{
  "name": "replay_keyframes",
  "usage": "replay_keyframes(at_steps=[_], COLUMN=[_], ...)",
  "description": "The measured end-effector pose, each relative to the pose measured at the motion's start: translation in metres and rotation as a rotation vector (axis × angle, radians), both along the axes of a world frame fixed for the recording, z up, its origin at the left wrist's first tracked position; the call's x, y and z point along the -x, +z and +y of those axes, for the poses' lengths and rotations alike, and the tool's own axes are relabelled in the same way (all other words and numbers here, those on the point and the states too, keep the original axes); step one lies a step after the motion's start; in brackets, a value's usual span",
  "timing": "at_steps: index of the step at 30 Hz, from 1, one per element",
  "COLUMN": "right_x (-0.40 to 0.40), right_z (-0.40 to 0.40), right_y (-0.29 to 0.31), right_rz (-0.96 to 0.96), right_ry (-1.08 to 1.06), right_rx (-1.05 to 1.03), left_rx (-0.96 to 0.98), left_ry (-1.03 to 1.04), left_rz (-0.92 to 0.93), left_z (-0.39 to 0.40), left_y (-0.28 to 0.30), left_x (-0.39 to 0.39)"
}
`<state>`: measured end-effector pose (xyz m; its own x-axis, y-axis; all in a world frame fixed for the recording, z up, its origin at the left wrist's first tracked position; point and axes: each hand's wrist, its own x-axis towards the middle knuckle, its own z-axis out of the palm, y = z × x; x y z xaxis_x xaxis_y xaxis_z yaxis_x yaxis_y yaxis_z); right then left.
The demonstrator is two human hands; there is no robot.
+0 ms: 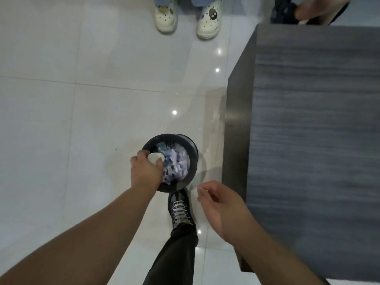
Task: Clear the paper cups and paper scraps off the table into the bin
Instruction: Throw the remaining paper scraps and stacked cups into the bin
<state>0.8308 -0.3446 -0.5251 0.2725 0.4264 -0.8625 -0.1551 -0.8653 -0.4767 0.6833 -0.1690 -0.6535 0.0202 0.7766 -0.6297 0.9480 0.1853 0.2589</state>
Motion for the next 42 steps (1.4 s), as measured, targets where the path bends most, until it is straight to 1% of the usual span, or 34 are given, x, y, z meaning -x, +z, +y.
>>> replay_keyframes(at_steps=[1, 3, 6, 8, 11, 14, 15, 16, 17, 19, 21, 24, 26, 30, 34, 36, 38, 40, 42], right_x=[-0.011, -0.038, -0.091, -0.134, -0.206, -0.278, -0.302, -0.324, -0.348, -0.396, -0.443, -0.505, -0.532, -0.548, -0.558, -0.580, -0.614, -0.654, -0.709], right_z=[-0.011, -0.030, -0.058, -0.083, -0.131, -0.189, -0.212, -0.235, -0.261, -0.311, -0.358, -0.415, -0.442, -0.482, -0.520, -0.545, -0.572, -0.597, -0.610], right_y=[0.006, 0.020, 0.043, 0.055, 0.072, 0.092, 0.097, 0.103, 0.108, 0.116, 0.124, 0.135, 0.140, 0.150, 0.160, 0.165, 0.166, 0.166, 0.165], right_rz=[0.015, 0.015, -0.064, -0.168, -0.359, -0.466, -0.475, -0.477, -0.477, -0.498, -0.552, -0.618, -0.623, -0.606, -0.617, -0.660, -0.716, -0.799, -0.912], right_ry=[-0.040, -0.136, -0.302, -0.411, -0.523, -0.557, -0.536, -0.521, -0.514, -0.487, -0.439, -0.491, -0.541, -0.639, -0.677, -0.685, -0.727, -0.798, -0.823], right_rx=[0.000, -0.019, -0.083, -0.122, -0.184, -0.161, -0.132, -0.107, -0.084, -0.027, 0.059, 0.127, 0.172, 0.179, 0.149, 0.162, 0.196, 0.164, 0.107], left_rx=[0.004, 0.019, 0.012, -0.015, -0.109, -0.110, -0.094, -0.076, -0.036, 0.118, 0.229, 0.212, 0.193, 0.256, 0.303, 0.316, 0.327, 0.335, 0.316], left_ry=[0.008, -0.047, -0.152, -0.238, -0.360, -0.381, -0.389, -0.418, -0.476, -0.602, -0.654, -0.648, -0.643, -0.663, -0.565, -0.536, -0.573, -0.581, -0.577], left_rz=[-0.030, -0.098, -0.244, -0.309, -0.445, -0.527, -0.513, -0.458, -0.362, -0.154, 0.005, 0.087, 0.106, 0.063, 0.066, 0.047, 0.052, 0.029, -0.007], left_z=[-0.001, -0.011, -0.041, -0.070, -0.123, -0.185, -0.207, -0.228, -0.249, -0.285, -0.307, -0.320, -0.331, -0.367, -0.401, -0.419, -0.437, -0.461, -0.483], left_y=[0.008, 0.032, 0.082, 0.117, 0.159, 0.179, 0.180, 0.176, 0.171, 0.156, 0.145, 0.134, 0.136, 0.146, 0.151, 0.153, 0.155, 0.156, 0.153], left_x=[-0.012, -0.038, -0.079, -0.116, -0.187, -0.267, -0.293, -0.316, -0.338, -0.368, -0.382, -0.383, -0.381, -0.394, -0.427, -0.449, -0.473, -0.495, -0.522])
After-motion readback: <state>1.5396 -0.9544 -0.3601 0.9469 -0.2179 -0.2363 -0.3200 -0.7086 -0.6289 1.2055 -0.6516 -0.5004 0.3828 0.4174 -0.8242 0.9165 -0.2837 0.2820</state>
